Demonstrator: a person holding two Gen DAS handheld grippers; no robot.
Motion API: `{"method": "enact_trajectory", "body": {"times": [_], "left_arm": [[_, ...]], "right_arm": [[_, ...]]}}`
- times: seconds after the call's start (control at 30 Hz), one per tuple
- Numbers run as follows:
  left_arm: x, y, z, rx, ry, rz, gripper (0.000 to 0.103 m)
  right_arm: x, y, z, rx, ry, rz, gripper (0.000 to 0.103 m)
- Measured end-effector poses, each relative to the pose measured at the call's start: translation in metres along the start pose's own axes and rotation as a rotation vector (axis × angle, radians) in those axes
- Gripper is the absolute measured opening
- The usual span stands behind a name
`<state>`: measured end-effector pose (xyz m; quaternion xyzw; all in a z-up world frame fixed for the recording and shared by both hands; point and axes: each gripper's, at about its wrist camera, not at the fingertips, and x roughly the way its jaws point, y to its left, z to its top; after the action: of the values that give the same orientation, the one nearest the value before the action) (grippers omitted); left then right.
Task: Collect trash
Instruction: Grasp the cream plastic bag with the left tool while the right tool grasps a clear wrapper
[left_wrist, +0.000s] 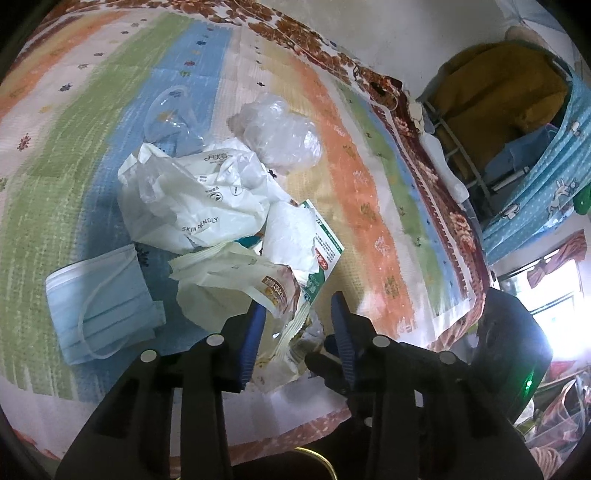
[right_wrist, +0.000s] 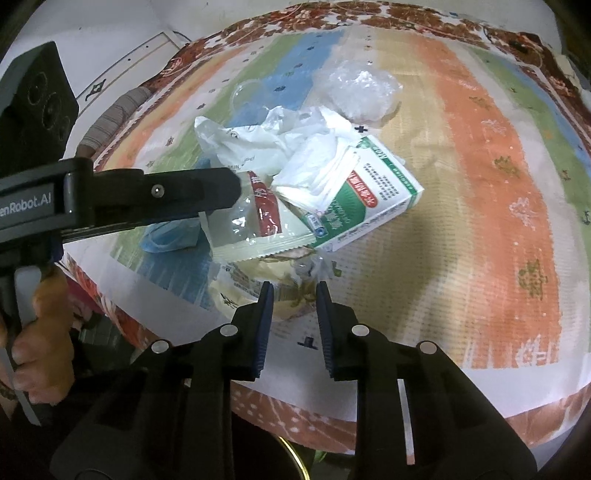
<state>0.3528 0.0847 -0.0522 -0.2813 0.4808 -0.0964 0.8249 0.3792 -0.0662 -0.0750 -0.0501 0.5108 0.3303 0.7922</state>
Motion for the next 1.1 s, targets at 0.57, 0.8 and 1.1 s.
{"method": "enact_trajectory", "body": {"times": [0.57, 0.8, 1.1], "left_arm": [[-0.022, -0.015, 0.003, 0.042, -0.039, 0.040, 0.000], [-0.069, -0.027, -0.002, 0.059, -0.100, 0.024, 0.000], [-0.127, -0.046, -0.018, 0.070, -0.176, -0.008, 0.000]], "right_arm": [[-0.013, -0.016, 0.009, 0.086, -0.030, 0.010, 0.004], [-0.045, -0.001, 0.004, 0.025, -0.091, -0.010, 0.004], [-0.098, 0.017, -0.001, 0.002, -0.184, -0.007, 0.004]]}}
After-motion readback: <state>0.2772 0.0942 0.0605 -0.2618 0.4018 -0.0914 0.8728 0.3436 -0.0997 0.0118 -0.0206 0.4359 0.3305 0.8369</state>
